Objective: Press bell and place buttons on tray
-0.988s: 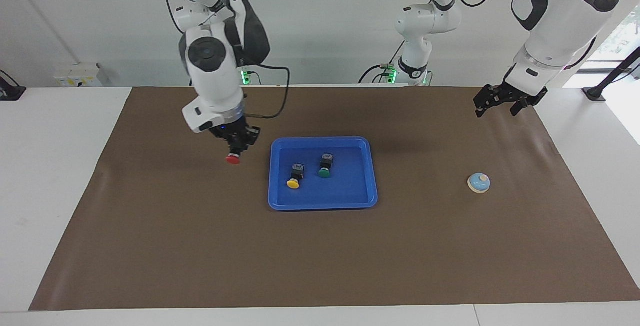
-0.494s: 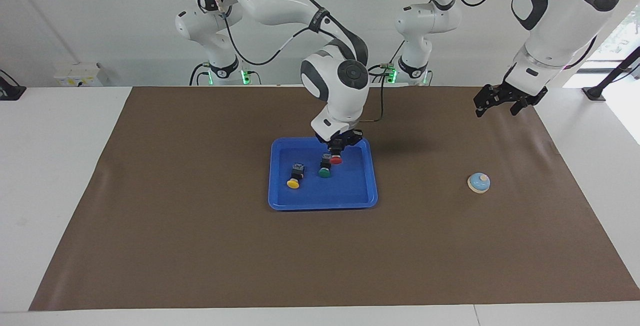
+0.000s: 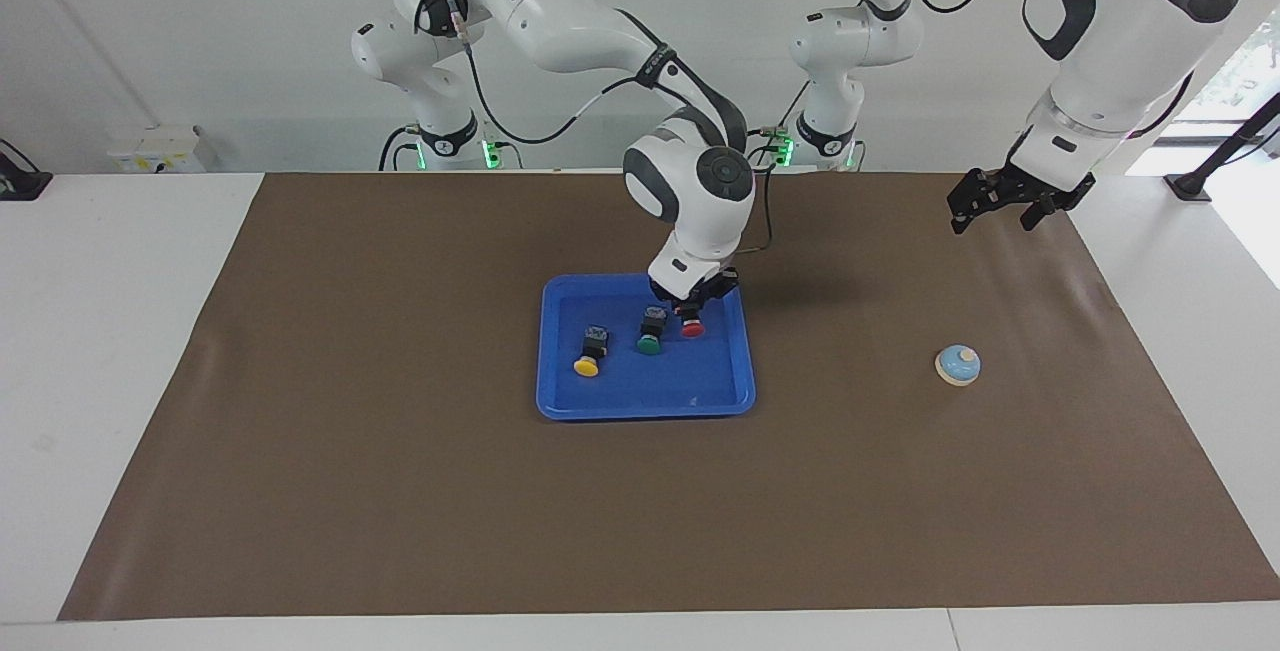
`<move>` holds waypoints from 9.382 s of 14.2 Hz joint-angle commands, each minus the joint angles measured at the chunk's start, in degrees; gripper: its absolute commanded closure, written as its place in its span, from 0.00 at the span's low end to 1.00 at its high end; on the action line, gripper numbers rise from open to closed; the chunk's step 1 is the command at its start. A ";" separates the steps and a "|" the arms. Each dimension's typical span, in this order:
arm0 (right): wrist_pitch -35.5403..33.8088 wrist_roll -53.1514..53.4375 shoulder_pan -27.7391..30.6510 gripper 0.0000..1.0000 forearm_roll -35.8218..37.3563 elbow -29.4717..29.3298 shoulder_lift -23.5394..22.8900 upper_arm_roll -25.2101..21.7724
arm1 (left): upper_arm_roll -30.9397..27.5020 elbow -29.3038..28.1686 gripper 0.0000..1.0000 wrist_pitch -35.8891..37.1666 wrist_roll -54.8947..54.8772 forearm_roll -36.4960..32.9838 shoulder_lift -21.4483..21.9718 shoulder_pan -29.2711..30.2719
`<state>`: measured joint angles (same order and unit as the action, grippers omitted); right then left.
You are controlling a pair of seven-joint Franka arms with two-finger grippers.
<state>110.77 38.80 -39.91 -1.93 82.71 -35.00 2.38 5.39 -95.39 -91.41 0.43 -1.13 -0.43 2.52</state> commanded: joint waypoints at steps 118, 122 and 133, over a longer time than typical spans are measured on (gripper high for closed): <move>-29.56 -39.41 41.76 0.00 3.60 6.50 35.52 -1.68 | -0.29 -16.78 1.00 -35.62 -0.25 -0.28 -15.57 6.18; -29.56 -39.41 41.76 0.00 3.60 6.50 35.52 -1.77 | 0.15 -4.93 0.26 -19.56 0.36 0.07 -14.08 5.13; -29.56 -39.41 41.76 0.00 3.60 6.50 35.52 -1.68 | 0.41 3.72 0.00 5.43 1.59 0.34 -4.25 2.67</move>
<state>80.94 0.60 1.12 1.35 87.38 -1.12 0.22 6.11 -91.67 -89.83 1.79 -1.13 -7.87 5.88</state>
